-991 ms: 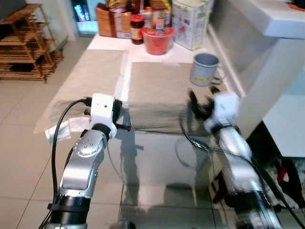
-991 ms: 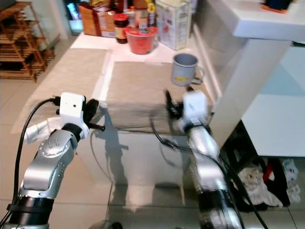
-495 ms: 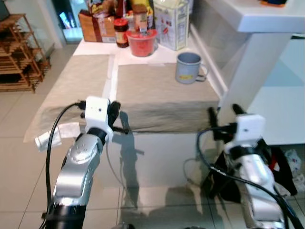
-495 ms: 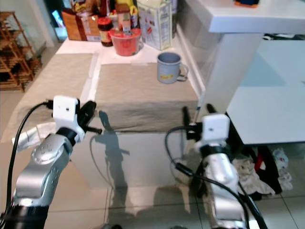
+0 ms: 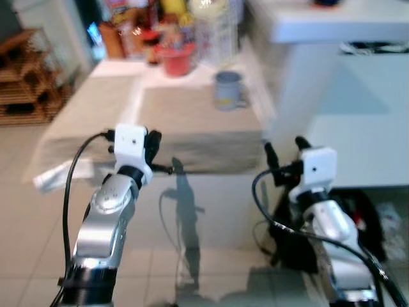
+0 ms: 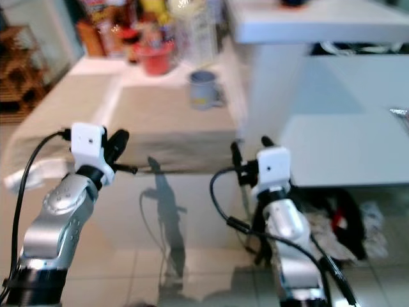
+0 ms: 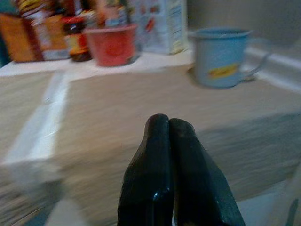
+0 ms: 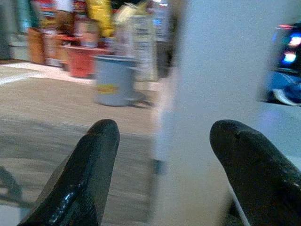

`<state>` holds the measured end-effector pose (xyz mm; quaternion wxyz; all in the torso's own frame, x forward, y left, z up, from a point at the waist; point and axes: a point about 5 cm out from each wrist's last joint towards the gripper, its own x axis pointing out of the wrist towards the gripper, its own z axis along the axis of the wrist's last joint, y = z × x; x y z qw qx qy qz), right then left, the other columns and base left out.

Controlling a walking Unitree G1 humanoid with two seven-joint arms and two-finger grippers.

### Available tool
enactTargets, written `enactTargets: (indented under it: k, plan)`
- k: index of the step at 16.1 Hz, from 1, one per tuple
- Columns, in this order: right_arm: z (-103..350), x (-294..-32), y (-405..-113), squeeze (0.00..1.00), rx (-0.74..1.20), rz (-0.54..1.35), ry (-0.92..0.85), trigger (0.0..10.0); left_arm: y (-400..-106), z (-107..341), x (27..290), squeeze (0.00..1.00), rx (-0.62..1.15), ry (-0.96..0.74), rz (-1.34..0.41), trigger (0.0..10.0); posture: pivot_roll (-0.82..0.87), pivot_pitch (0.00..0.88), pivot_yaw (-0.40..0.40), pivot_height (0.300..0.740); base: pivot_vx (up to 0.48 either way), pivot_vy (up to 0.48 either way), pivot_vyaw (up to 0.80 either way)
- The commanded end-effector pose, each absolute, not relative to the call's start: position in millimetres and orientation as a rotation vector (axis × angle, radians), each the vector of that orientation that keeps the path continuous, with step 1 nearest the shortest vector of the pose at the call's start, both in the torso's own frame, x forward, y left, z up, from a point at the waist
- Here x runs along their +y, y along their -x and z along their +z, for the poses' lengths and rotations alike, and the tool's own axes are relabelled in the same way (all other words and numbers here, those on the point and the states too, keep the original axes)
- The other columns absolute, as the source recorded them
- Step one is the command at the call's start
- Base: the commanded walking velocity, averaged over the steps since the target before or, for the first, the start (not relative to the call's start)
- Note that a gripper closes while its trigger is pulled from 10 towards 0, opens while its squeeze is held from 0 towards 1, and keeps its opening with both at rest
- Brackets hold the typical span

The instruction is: Setting the table

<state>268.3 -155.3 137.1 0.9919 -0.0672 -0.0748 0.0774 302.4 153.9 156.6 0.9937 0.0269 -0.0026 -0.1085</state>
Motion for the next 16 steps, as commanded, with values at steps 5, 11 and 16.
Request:
enactTargets:
  k: [5,11,16]
  plan:
    - [138,-145,-273,0.00,-0.147,0.195,0.138,10.0,-307,154,165,0.00,0.006,-0.073,-0.157,10.0,-0.07,0.000,0.039,0.736,0.000,0.000,0.00]
    - [155,-133,-289,0.00,-0.185,0.253,0.118,10.0,-306,155,160,0.00,-0.004,-0.073,-0.167,10.0,-0.07,0.000,0.038,0.736,0.000,0.000,0.00]
    - [154,-129,-294,0.00,-0.176,0.247,0.104,10.0,-306,161,157,0.00,-0.032,-0.080,-0.185,10.0,-0.06,0.000,0.040,0.736,0.327,0.000,0.00]
